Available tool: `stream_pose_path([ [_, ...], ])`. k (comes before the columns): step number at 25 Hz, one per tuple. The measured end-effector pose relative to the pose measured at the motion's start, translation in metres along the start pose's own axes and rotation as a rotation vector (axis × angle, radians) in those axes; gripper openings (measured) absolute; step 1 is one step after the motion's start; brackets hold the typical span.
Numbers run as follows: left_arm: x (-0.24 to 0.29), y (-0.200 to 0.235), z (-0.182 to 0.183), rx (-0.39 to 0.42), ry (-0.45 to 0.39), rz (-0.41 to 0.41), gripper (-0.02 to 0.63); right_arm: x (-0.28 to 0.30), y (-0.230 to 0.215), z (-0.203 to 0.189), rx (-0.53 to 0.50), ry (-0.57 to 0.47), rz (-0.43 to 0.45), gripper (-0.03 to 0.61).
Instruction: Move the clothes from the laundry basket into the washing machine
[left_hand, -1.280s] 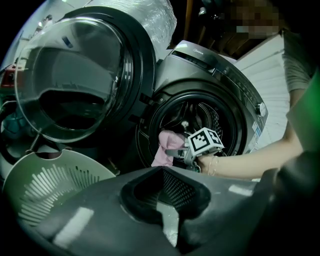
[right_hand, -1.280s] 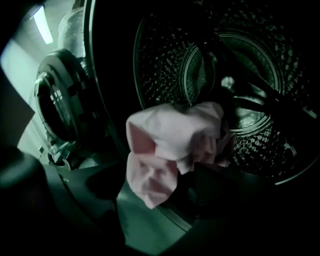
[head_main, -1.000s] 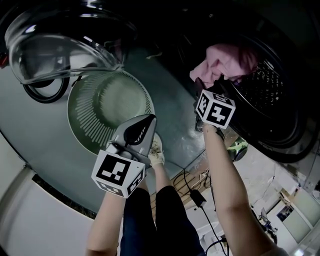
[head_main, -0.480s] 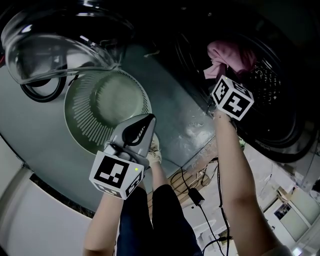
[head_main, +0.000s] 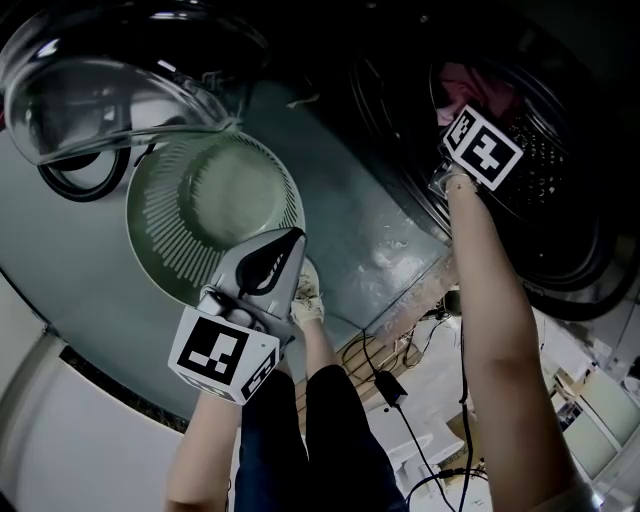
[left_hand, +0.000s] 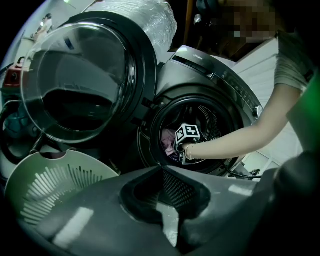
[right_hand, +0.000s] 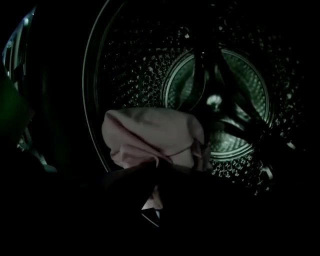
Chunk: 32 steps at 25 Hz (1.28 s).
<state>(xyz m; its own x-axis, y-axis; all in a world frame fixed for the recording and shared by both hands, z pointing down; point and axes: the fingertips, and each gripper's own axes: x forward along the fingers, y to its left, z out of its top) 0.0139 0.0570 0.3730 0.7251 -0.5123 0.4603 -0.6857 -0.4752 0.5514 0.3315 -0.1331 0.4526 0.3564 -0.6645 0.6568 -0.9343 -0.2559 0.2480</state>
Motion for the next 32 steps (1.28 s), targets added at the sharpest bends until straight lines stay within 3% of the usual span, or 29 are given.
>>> stream_pose_path([
  [4,-0.003,-0.005,-0.004,0.011,0.008,-0.006,0.003,0.004,0.010,-0.023,0.007,0.060,0.038,0.041],
  [9,-0.009,-0.013,-0.006,0.021,0.010,-0.014,0.003,-0.003,0.010,-0.030,0.073,0.075,0.076,0.163],
  [13,-0.012,-0.024,-0.007,0.030,0.021,-0.021,0.003,-0.018,0.015,-0.032,0.115,0.097,0.121,0.319],
  [15,-0.014,-0.029,-0.005,0.030,0.023,-0.020,0.003,-0.030,0.019,-0.037,0.129,0.111,0.150,0.368],
  [22,-0.034,-0.048,0.034,0.064,0.003,-0.002,0.003,-0.107,0.028,-0.035,0.141,0.092,0.215,0.333],
  [29,-0.068,-0.078,0.076,0.081,0.075,0.020,0.003,-0.224,0.060,-0.005,0.120,0.091,0.427,0.282],
  [32,-0.092,-0.095,0.097,0.109,0.079,0.053,0.003,-0.290,0.073,0.021,0.086,0.051,0.528,0.204],
])
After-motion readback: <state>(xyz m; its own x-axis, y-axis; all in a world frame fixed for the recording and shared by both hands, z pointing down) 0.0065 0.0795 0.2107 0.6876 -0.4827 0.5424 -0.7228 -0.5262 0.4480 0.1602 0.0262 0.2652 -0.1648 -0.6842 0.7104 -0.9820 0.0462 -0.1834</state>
